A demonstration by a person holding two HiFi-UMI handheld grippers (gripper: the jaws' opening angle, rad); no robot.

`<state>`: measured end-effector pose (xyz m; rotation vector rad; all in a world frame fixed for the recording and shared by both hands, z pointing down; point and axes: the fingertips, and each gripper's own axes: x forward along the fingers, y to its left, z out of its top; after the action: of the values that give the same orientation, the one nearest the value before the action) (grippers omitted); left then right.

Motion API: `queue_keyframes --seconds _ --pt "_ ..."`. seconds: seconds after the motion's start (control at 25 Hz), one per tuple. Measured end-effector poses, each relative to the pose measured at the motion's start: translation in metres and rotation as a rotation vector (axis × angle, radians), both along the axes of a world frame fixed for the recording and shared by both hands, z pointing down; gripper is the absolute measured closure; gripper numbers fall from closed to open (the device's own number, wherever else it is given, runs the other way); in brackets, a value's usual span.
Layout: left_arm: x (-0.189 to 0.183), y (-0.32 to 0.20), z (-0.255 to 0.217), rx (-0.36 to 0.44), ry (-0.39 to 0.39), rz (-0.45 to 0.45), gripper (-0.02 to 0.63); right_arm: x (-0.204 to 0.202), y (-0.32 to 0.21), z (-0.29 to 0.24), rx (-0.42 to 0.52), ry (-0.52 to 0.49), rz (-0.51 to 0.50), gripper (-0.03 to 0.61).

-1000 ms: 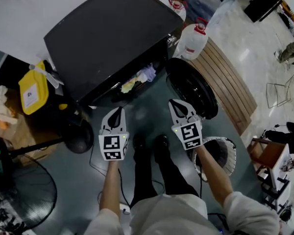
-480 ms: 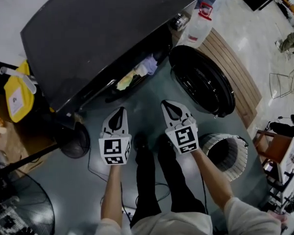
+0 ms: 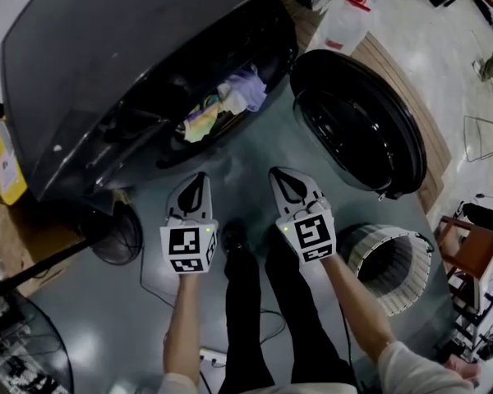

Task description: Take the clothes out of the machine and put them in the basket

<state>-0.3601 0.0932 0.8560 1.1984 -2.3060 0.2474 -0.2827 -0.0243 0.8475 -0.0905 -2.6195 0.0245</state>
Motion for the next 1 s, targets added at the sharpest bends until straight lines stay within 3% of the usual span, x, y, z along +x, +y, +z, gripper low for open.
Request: queue_keyframes --seconds 0.24,0.44,0.8,1.0 --pt "0.008 -0.007 0.025 0.013 0.013 -0.008 0.595 -0.006 -0.002 0.034 0.001 -0.002 -0.029 0.555" --pt "0.011 0.004 0.040 0.012 0.027 -0.037 0.595 -0.027 0.013 0.057 0.050 0.024 -0.114 0.555" --pt "-0.009 0.066 0.046 0.010 0.027 -0.149 0.595 -0.085 0.059 0.063 0.083 -0.004 -0.222 0.555" --pt "-0.018 0.100 0.048 0.016 0.029 -0.201 0.595 -0.109 0.085 0.081 0.187 0.007 -0.327 0.555"
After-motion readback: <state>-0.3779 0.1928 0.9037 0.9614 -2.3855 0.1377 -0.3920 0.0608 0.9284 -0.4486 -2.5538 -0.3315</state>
